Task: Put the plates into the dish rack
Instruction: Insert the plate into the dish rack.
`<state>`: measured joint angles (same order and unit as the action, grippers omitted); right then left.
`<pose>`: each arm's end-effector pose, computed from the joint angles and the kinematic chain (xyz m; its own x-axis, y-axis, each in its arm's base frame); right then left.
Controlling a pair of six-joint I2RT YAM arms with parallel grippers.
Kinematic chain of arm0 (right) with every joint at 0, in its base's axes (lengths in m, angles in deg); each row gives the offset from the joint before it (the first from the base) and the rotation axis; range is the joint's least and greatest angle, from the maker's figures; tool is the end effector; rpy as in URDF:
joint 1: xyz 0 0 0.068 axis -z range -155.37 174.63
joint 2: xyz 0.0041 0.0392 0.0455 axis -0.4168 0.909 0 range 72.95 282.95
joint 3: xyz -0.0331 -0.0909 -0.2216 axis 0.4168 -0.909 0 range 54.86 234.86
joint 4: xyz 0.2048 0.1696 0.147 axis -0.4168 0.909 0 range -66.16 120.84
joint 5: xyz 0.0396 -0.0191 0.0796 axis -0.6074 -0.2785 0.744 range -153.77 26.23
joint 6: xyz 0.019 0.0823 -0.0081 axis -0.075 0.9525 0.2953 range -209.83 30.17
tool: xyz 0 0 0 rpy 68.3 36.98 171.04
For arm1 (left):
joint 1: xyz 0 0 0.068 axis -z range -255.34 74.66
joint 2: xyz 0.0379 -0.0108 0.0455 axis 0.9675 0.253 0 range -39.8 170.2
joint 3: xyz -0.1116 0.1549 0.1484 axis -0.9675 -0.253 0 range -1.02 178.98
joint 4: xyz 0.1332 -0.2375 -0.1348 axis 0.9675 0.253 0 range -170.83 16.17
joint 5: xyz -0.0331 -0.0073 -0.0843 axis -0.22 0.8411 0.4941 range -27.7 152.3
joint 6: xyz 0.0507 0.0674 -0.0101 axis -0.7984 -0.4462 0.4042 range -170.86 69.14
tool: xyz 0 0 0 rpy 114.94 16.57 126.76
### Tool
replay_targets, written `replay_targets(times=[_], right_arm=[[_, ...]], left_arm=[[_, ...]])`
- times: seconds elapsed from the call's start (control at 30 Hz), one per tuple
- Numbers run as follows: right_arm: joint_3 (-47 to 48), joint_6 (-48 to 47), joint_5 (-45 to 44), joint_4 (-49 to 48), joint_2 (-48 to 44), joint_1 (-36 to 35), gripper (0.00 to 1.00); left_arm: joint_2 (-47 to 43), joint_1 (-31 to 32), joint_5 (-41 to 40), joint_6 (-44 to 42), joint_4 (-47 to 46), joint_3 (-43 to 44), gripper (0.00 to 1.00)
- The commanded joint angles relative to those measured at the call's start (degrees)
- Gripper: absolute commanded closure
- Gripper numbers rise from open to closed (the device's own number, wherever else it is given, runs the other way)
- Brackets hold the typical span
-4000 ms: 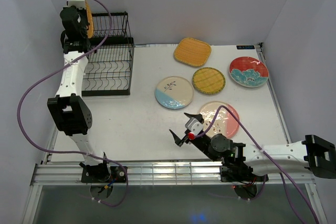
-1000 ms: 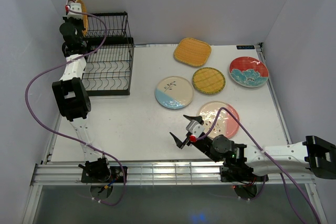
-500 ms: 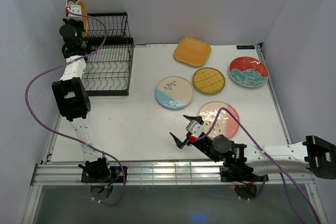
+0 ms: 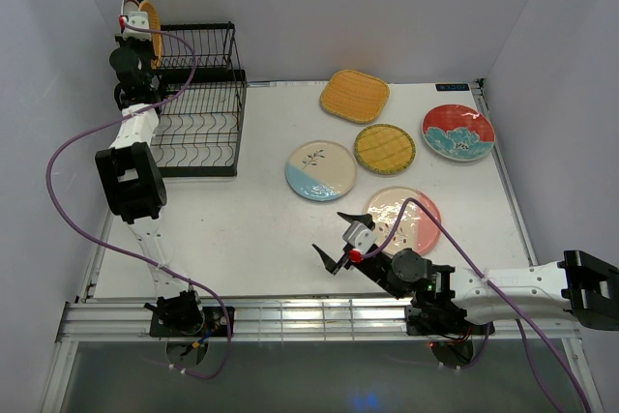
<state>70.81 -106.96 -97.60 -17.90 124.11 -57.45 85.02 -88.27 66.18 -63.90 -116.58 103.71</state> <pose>0.0798 0.2728 0.1914 0.2349 -0.0874 -0.9681 -0.7089 0.6660 -0.2321 0.5743 0.1267 0.3006 0.2203 0.2814 -0.9340 -0.2149 0.9480 0.2349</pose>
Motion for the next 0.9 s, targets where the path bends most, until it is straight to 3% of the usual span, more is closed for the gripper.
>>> replay_targets(times=[0.0,0.13,0.3,0.4,0.5,0.7,0.8,0.87], right_arm=[[1.2,0.2,0.3,-2.6,-0.6,0.3,0.07],[1.2,0.2,0.5,-2.6,-0.6,0.3,0.07],[1.3,0.2,0.5,-2.6,-0.6,0.3,0.07],[1.3,0.2,0.5,-2.6,-0.6,0.3,0.07],[1.3,0.2,0.6,-2.6,-0.5,0.3,0.07],[1.4,0.2,0.9,-2.6,-0.4,0.3,0.07],[1.5,0.2,1.0,-2.6,-0.4,0.3,0.07],[1.5,0.2,0.9,-2.6,-0.4,0.3,0.07]], left_arm=[[-3.3,-1.2,0.8,2.2,1.6,-1.1,1.0],[-3.5,-1.2,0.0,1.6,1.6,-1.5,0.87],[-3.4,-1.2,-0.5,1.6,1.6,-0.7,0.85],[-3.5,-1.2,0.0,2.0,1.8,-0.3,0.63],[-3.4,-1.2,0.2,1.8,2.4,0.3,0.49],[-3.2,-1.3,-0.5,1.3,3.2,1.4,0.52],[-3.0,-1.3,-0.5,1.5,3.8,2.0,0.6],[-2.7,-1.3,-0.5,1.6,4.6,2.9,0.72]])
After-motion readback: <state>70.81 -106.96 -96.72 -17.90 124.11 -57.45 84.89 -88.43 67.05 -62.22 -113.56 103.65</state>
